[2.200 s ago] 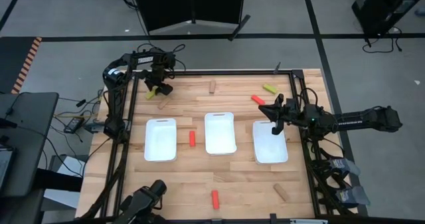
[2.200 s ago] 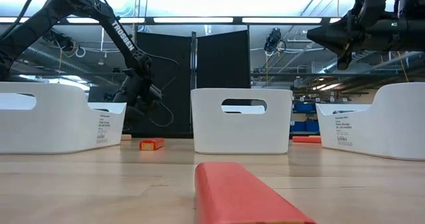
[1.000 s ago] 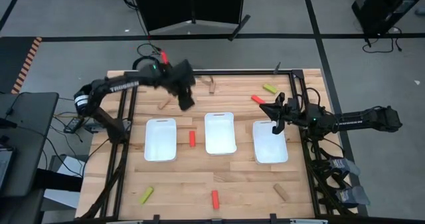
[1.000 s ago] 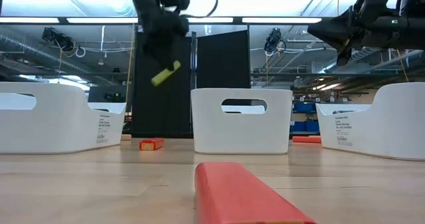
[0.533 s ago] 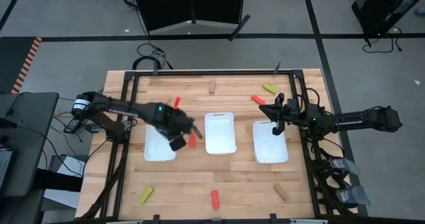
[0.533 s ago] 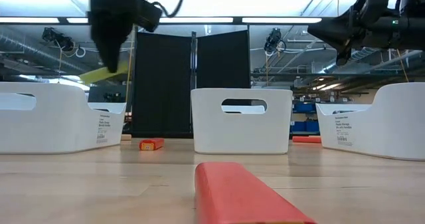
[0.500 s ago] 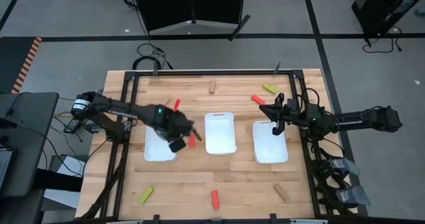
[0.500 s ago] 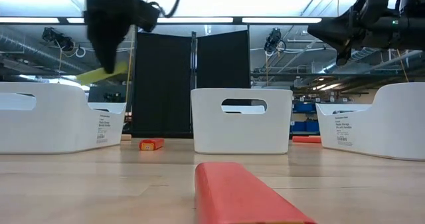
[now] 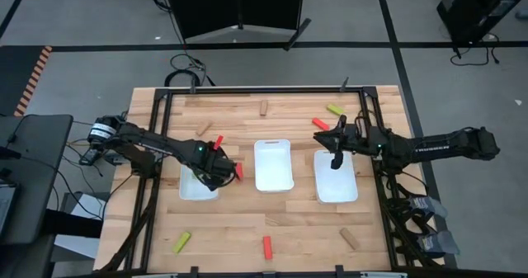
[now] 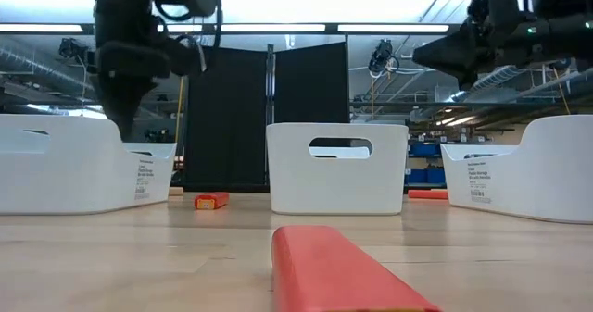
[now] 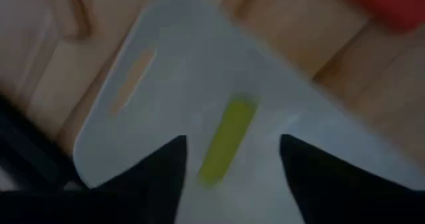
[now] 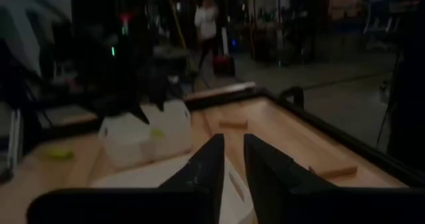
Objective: Sort blocks
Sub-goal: Put the top orange block into the middle white bin
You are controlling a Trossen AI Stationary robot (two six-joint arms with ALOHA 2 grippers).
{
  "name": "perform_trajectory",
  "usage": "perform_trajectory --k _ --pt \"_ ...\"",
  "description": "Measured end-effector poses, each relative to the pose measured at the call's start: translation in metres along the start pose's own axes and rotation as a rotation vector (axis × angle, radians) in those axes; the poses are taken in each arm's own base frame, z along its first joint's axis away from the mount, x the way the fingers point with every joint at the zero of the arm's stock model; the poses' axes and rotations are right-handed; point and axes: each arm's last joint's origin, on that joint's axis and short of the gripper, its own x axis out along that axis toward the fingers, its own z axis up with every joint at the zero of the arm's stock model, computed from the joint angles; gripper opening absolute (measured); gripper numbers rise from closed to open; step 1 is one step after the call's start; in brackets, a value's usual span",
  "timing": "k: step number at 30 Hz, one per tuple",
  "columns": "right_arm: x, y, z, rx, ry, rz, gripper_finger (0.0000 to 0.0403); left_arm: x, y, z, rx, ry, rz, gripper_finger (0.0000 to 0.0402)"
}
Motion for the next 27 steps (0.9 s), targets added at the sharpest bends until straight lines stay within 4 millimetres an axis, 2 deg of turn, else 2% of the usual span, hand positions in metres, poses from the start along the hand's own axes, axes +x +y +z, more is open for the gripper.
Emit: perform_trajectory --k 3,6,10,15,20,23,27 --pt "0.008 0.004 0.006 -0.046 0.074 -0.030 0.0102 -0.015 -0.004 0.003 0.000 -0.123 -0.094 0.0297" --pt "0.015 0.006 0.012 -0.123 0.169 -0.069 0.0125 -0.034 -0.004 0.002 -0.013 -0.290 -0.181 0.0321" --pt "0.020 0.004 0.026 -0.166 0.300 -0.186 0.0150 -0.066 0.001 -0.005 -0.057 -0.545 -0.283 0.0328" --pt "0.020 -0.010 0.051 -0.107 0.458 -0.333 0.0166 -0.098 0.013 -0.022 -0.124 -0.816 -0.326 0.0326" --pt "0.024 -0.030 0.056 -0.093 0.654 -0.467 0.0178 -0.101 0.014 -0.039 -0.160 -0.953 -0.313 0.0325" --pt "0.029 -0.044 0.046 -0.080 0.758 -0.504 0.0189 -0.089 0.008 -0.044 -0.170 -0.975 -0.322 0.0325" --pt "0.040 -0.064 0.032 -0.055 0.867 -0.470 0.0204 -0.074 -0.001 -0.046 -0.199 -1.002 -0.381 0.0325"
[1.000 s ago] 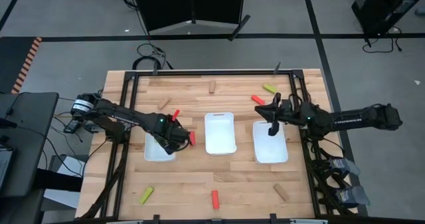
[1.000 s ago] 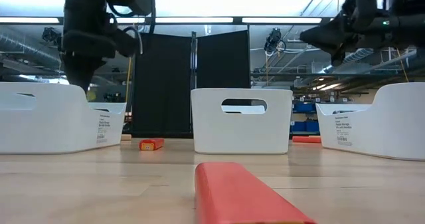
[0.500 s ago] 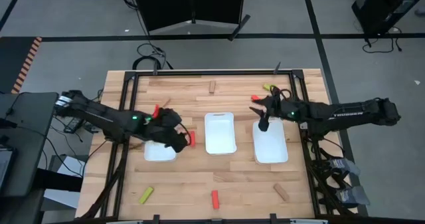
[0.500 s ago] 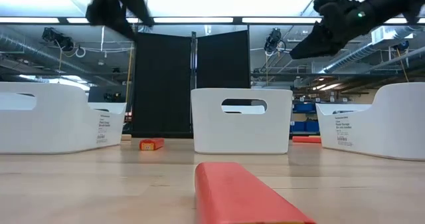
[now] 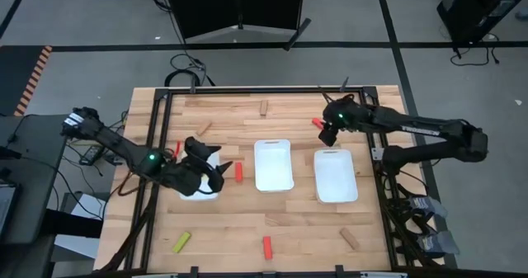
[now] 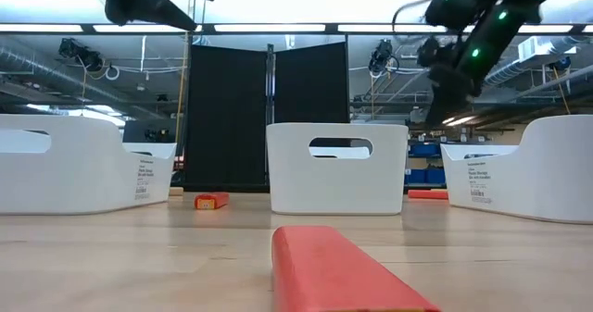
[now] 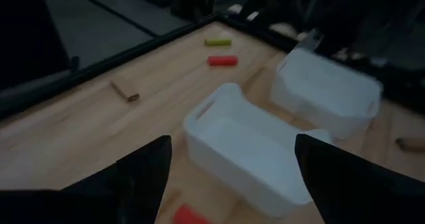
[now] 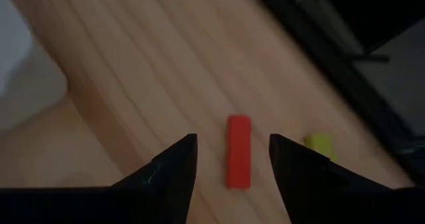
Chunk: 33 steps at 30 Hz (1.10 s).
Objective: Sort blocks
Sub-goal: Put the top orange block into the middle white bin
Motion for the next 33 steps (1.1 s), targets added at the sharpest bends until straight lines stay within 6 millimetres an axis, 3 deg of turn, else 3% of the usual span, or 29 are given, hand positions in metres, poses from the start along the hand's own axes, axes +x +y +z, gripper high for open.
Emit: perform_trajectory --k 6,11,20,33 --pt "0.038 -0.020 -0.002 0.019 0.156 0.007 0.0221 0.006 -0.006 -0.010 -0.057 -0.087 -0.077 0.0325" --pt "0.060 -0.024 -0.001 0.015 0.241 0.034 0.0237 0.007 -0.009 -0.010 -0.067 -0.138 -0.119 0.0326" --pt "0.081 -0.023 0.000 0.004 0.303 0.035 0.0260 -0.001 -0.014 -0.017 -0.061 -0.221 -0.149 0.0326" --pt "0.114 -0.027 0.002 -0.001 0.399 0.031 0.0260 -0.010 -0.016 -0.029 -0.053 -0.293 -0.188 0.0326"
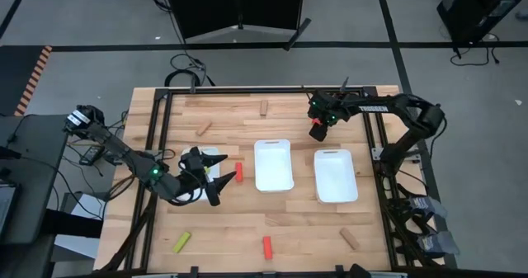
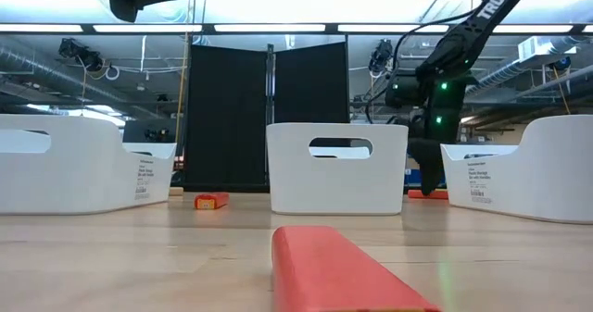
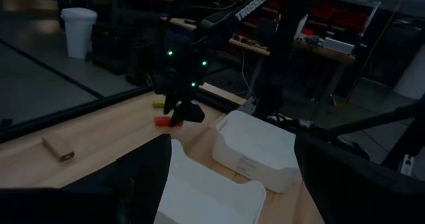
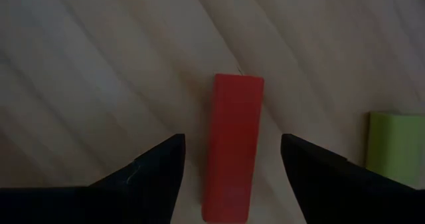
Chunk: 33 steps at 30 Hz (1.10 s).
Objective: Sort blocks
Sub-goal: Put the top orange block into the middle white bin
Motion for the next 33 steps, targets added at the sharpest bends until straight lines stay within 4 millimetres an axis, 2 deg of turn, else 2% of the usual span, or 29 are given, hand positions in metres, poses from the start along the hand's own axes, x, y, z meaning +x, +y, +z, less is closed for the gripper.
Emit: perform_trajectory --k 10,13,18,20,23,27,33 --pt "0.013 -0.004 0.004 -0.002 0.046 0.021 0.0232 0.000 0.001 0.000 0.009 -0.004 0.018 0.0326" --pt "0.013 -0.004 0.003 0.001 0.046 0.034 0.0200 0.000 0.001 0.000 0.009 -0.007 0.024 0.0326" --pt "0.012 -0.004 0.003 -0.001 0.040 0.079 0.0112 0.000 0.001 0.000 0.008 -0.008 0.028 0.0326" --pt "0.009 -0.004 0.003 0.000 0.027 0.087 0.0111 0.000 0.001 0.000 0.008 -0.012 0.036 0.0326" --pt "0.000 -0.004 0.003 -0.003 -0.002 0.092 0.0111 0.000 0.001 0.000 0.008 -0.012 0.038 0.0326" --pt "-0.024 -0.005 0.005 -0.008 -0.104 0.104 0.0111 0.000 0.002 0.000 0.004 -0.013 0.041 0.0326" --pt "-0.073 0.012 0.002 -0.079 -0.296 0.156 0.0111 0.002 0.002 -0.003 -0.002 -0.023 0.076 0.0326"
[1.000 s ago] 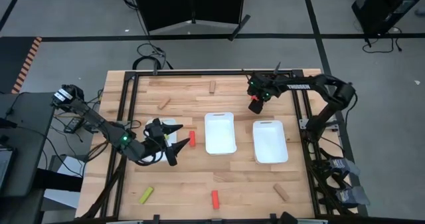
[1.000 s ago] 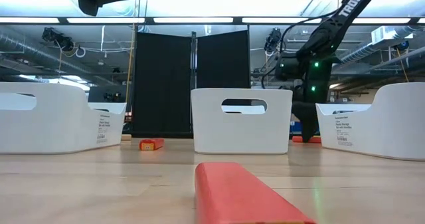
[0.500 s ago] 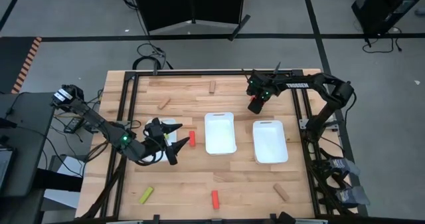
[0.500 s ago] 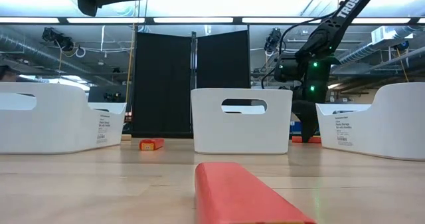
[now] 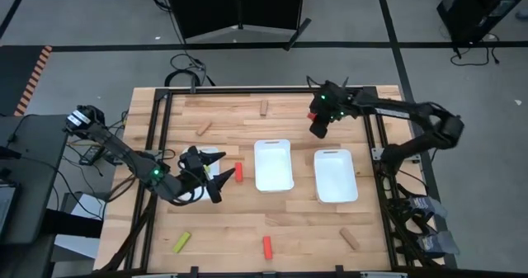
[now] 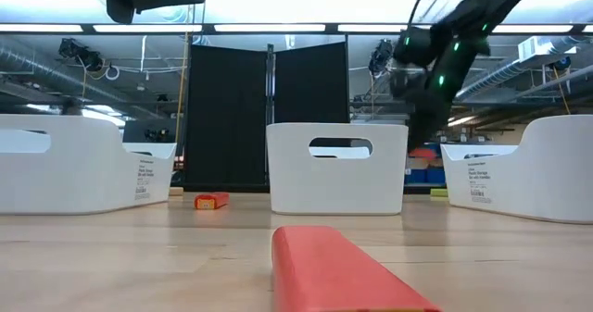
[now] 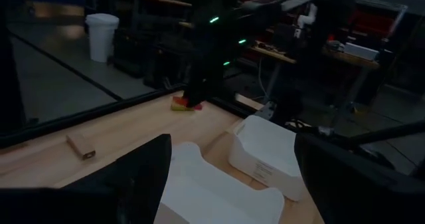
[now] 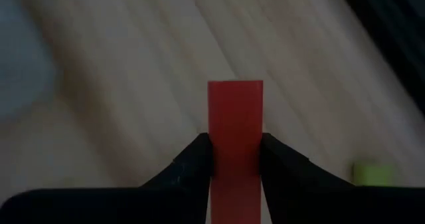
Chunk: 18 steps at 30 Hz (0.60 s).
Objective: Sort blocks
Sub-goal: Put the top orange block into the middle white bin
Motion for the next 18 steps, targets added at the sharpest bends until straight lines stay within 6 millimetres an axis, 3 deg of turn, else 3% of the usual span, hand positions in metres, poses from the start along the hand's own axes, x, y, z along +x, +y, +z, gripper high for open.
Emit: perform_trajectory --k 9,18 --pt "-0.059 0.073 0.013 -0.242 -0.371 0.213 0.0111 0.007 0.004 0.001 -0.031 -0.014 0.042 0.0325" --pt "-0.078 0.133 0.008 -0.391 -0.519 0.290 0.0111 0.022 0.012 0.002 -0.036 0.021 0.031 0.0325"
